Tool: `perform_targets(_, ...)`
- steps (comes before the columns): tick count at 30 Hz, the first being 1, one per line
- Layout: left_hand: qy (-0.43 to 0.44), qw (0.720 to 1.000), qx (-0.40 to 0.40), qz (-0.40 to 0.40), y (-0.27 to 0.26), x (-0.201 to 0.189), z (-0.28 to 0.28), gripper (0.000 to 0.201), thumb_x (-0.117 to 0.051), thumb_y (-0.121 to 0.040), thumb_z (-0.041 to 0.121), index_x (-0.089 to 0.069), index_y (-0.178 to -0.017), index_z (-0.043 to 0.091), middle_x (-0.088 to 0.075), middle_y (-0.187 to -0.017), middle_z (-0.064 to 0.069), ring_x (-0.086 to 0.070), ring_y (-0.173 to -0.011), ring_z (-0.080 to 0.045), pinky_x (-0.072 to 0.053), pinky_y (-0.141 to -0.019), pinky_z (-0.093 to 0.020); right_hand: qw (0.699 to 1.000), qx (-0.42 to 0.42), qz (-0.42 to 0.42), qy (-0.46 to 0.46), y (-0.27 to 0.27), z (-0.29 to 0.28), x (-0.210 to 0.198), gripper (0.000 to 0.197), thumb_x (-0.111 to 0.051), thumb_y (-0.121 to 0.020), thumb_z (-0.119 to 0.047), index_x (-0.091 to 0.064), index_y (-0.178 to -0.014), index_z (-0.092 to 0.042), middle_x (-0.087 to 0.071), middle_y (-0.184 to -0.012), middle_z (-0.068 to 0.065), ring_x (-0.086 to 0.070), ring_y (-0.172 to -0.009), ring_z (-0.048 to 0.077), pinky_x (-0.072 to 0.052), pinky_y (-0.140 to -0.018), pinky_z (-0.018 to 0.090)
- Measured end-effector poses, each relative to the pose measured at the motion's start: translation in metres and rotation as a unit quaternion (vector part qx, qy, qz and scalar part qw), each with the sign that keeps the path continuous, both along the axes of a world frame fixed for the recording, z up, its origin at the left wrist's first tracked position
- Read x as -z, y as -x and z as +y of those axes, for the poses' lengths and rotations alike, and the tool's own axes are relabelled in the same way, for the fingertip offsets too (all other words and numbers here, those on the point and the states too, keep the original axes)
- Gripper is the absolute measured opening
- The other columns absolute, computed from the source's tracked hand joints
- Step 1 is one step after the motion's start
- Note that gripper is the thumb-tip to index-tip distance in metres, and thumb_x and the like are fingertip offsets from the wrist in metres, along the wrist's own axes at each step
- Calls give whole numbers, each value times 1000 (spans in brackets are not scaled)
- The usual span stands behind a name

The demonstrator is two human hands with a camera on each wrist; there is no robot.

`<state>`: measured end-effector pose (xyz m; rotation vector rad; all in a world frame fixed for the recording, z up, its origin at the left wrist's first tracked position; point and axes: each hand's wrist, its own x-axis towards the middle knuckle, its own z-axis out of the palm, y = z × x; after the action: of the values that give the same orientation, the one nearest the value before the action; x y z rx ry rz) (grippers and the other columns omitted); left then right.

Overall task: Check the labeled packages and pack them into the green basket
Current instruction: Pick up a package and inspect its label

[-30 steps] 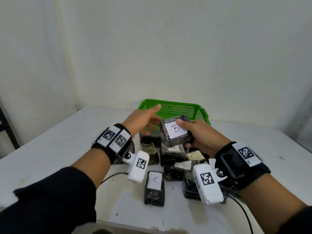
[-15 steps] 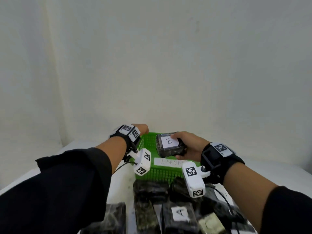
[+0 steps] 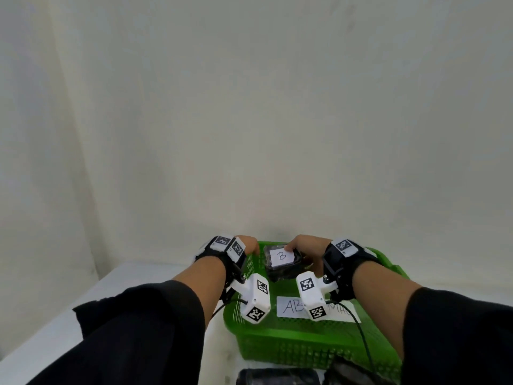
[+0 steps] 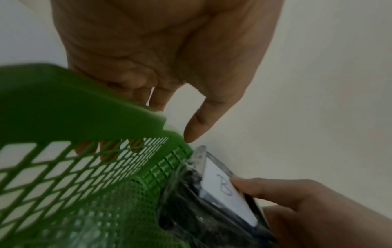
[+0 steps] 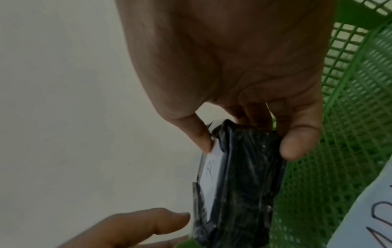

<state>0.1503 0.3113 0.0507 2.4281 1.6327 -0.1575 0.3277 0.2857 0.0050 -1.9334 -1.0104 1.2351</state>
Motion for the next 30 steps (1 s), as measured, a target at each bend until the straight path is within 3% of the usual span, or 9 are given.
perform_targets(2,5,999,40,30,-6,13,10,43,-40,-105,16,-42,-145,1,-38,-153,-16,-40,-139,-29,-29,-112,-34,1000,-15,-11,7,15,-9,-5,26,-68,-87,-31,-65,-102,-10,-69,-102,13,-64,-93,31,-50,-84,38)
perform_targets(4,7,998,48,51,-11,24,18,44,-40,-105,17,-40,-145,0,-39,-152,-17,-40,-139,-30,-30,-112,-35,1000,-9,-15,9,20,-6,4,18,-60,-99,-27,-62,-95,-10,-67,-97,13,-63,-85,29,-48,-77,35)
perform_targets(10,3,991,40,125,-5,42,45,41,-48,-102,17,-49,-139,1,-49,-145,-16,-47,-133,-30,-35,-107,-32,999,-12,-48,-7,19,6,23,20,-70,-94,-27,-67,-88,-8,-69,-84,12,-64,-64,27,-55,-58,26)
perform_targets(12,-5,989,48,141,-6,50,60,41,-56,-98,21,-55,-133,1,-55,-138,-18,-54,-126,-31,-41,-104,-36,1000,-5,-30,-4,23,5,25,19,-70,-96,-25,-67,-89,-7,-71,-83,12,-67,-65,28,-60,-63,32)
perform_targets(16,-13,989,49,140,-4,53,62,37,-59,-96,21,-60,-126,0,-60,-131,-18,-59,-119,-31,-46,-100,-37,998,36,-49,-10,30,1,28,28,-71,-97,-23,-59,-78,-7,-64,-65,9,-61,-46,20,-48,-39,22)
perform_targets(18,-17,989,45,139,-4,48,51,36,-53,-99,16,-57,-130,-1,-57,-135,-18,-55,-124,-31,-43,-101,-34,997,40,-59,-26,34,4,27,29,-75,-94,-26,-60,-80,-5,-69,-73,12,-67,-55,24,-56,-45,27)
perform_targets(21,-15,992,31,118,-7,48,47,39,-46,-102,16,-51,-137,0,-51,-143,-17,-49,-131,-30,-39,-104,-32,992,36,-115,-45,31,11,33,40,-85,-78,-41,-71,-87,-5,-79,-97,14,-77,-84,32,-65,-78,46)
perform_targets(27,15,995,5,96,-7,47,44,40,-54,-99,19,-54,-135,1,-54,-140,-15,-53,-128,-29,-41,-104,-34,996,51,-63,-39,35,-2,29,30,-83,-88,-24,-64,-82,-2,-73,-84,14,-77,-91,36,-64,-80,51)
perform_targets(30,12,998,1,64,-10,61,69,41,-66,-91,28,-62,-125,5,-62,-131,-12,-61,-116,-28,-48,-102,-38,996,43,-65,-34,37,-5,26,28,-83,-88,-21,-63,-80,-2,-72,-78,15,-75,-78,35,-65,-78,50)
